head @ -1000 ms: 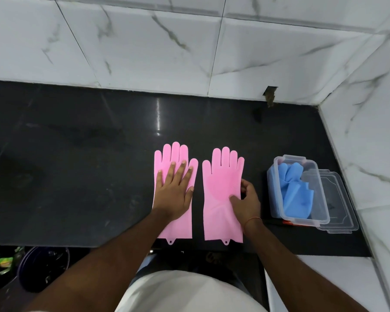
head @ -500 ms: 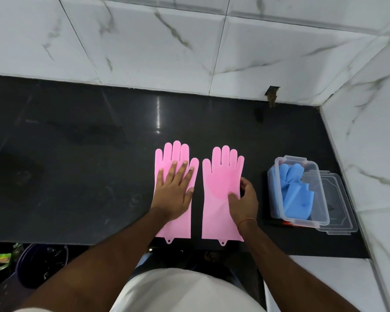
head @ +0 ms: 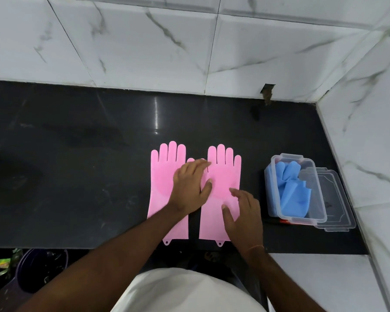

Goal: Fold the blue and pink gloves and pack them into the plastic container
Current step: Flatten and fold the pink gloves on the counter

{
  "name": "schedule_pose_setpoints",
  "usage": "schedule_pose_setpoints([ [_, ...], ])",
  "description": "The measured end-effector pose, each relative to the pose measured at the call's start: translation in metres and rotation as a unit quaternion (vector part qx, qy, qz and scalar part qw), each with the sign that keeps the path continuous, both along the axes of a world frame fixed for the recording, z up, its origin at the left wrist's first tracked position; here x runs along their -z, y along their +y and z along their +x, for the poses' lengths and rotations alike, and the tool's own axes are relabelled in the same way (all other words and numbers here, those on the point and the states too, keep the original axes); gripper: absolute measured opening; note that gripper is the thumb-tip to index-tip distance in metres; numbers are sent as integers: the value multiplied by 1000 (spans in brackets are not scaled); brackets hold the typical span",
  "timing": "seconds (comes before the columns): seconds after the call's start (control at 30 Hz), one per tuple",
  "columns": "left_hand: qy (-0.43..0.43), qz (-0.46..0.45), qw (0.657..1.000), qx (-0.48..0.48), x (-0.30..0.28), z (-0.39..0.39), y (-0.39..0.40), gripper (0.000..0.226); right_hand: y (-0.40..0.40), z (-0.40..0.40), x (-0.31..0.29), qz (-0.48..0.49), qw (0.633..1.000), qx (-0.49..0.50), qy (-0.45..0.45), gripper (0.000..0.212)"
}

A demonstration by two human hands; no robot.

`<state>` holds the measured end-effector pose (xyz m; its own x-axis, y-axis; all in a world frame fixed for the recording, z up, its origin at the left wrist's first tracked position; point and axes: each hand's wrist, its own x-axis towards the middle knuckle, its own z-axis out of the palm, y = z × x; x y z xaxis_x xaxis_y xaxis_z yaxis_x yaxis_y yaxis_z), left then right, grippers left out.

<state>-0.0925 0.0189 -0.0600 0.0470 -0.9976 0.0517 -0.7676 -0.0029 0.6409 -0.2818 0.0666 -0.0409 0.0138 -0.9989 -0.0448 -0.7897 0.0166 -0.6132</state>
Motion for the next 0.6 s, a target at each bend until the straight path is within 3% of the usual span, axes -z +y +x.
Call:
schedule_pose_setpoints([
  [0.2,85,60,991,90,-10,-44,-49,49,34,-26,-7,118,991,54,-25,46],
  [0.4,-7,167,984,56,-3,-85,-75,87,39,-29,-4,200,967,140,-77,66],
  [0.6,-32,189,981,31,-7,-93,-81,73,31,-25,2,260,945,162,-115,69],
])
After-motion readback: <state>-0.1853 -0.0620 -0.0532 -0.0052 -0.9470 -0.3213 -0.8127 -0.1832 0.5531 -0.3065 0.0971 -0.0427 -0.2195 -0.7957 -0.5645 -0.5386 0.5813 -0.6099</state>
